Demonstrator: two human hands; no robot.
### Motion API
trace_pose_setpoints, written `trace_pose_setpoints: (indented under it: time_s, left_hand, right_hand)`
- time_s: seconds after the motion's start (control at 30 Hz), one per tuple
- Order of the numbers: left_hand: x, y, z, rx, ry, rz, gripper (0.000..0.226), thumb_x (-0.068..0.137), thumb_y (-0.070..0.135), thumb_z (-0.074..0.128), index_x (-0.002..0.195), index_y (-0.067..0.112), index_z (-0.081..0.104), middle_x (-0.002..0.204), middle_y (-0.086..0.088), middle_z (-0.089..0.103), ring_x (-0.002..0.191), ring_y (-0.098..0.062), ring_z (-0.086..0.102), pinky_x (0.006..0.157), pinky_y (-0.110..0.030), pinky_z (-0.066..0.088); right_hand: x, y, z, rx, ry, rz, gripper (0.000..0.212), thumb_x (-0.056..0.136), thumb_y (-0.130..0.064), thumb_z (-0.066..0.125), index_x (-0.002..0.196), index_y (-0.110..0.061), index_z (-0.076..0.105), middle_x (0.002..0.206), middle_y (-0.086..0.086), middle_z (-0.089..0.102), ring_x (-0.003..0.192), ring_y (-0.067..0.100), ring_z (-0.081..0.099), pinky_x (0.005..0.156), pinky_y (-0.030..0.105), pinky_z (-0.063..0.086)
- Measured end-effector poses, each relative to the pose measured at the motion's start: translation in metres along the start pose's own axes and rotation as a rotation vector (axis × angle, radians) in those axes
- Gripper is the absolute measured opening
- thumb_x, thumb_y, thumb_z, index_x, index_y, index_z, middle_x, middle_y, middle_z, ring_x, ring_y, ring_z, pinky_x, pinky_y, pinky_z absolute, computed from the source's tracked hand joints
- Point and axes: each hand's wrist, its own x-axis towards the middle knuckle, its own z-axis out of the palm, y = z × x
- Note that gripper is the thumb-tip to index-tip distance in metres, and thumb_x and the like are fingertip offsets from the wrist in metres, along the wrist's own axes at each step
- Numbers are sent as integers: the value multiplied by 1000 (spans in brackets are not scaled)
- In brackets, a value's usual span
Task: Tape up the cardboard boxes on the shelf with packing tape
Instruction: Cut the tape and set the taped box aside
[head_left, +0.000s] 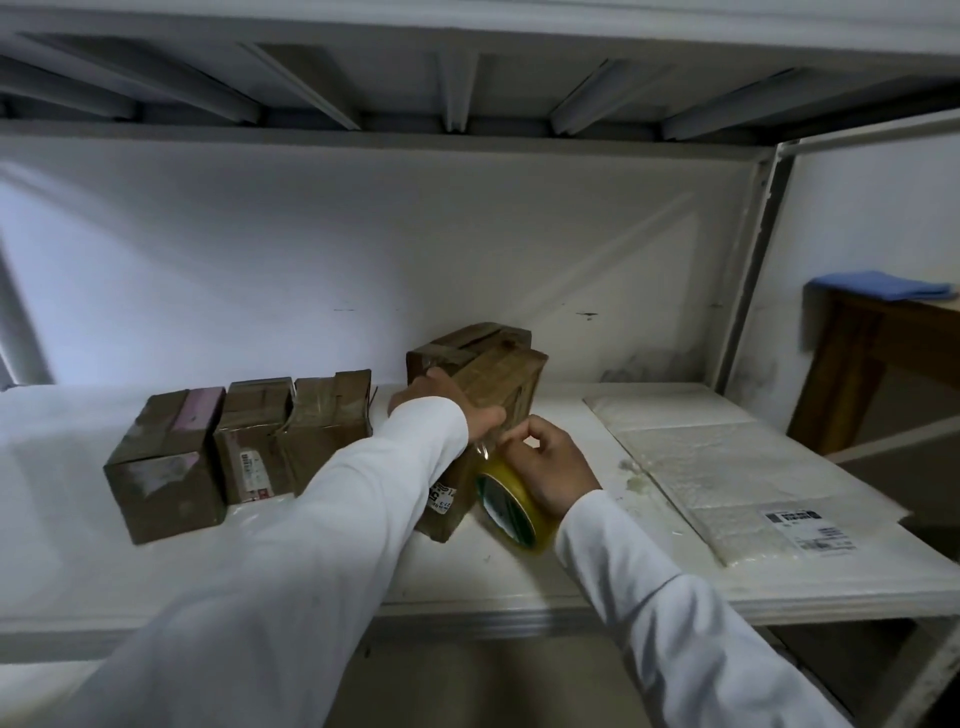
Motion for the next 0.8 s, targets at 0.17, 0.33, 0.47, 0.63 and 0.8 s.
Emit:
trace_pose_setpoints:
  time_s: [0.17, 0.33, 0.47, 0.63, 0.8]
  left_hand:
    - [13, -8, -1, -55, -83, -37, 95, 79, 62, 53, 149, 11, 14, 146, -12, 38, 126, -35, 44, 96, -40, 44]
    - [24, -15, -9, -172, -195, -69, 114, 69, 74, 60, 151, 12, 10, 153, -14, 27, 135, -36, 34, 107, -42, 36]
    - [28, -27, -13, -62, -274, 20, 119, 63, 58, 78, 149, 10, 12, 149, -12, 29, 135, -31, 34, 101, -39, 38]
    - [39, -42, -11, -35, -309, 60, 127, 51, 61, 82, 148, 15, 13, 151, -9, 27, 137, -31, 30, 109, -47, 34]
    - [46, -40, -7, -1, -307, 88, 129, 55, 64, 79, 150, 15, 6, 154, -8, 21, 140, -30, 26, 112, -46, 31]
  right_hand:
    - [0, -1, 3, 121, -90, -51, 9, 93, -32, 55, 85, -31, 57, 88, -14, 59, 83, 14, 57, 73, 23, 46]
    - [12, 2, -6, 148, -279, 61, 9, 88, -41, 60, 93, -33, 59, 106, 3, 66, 96, 26, 63, 88, 38, 51]
    - [28, 17, -23, 232, -413, 115, 23, 90, -38, 60, 111, -30, 60, 109, 5, 64, 97, 23, 63, 82, 34, 52]
    - [65, 62, -48, -247, -92, 120, 22, 87, -3, 53, 105, -16, 58, 90, 4, 62, 68, 6, 57, 60, 12, 42]
    - [88, 93, -36, -884, -526, 152, 29, 67, -33, 74, 92, -29, 62, 115, 4, 62, 109, 25, 60, 91, 31, 49]
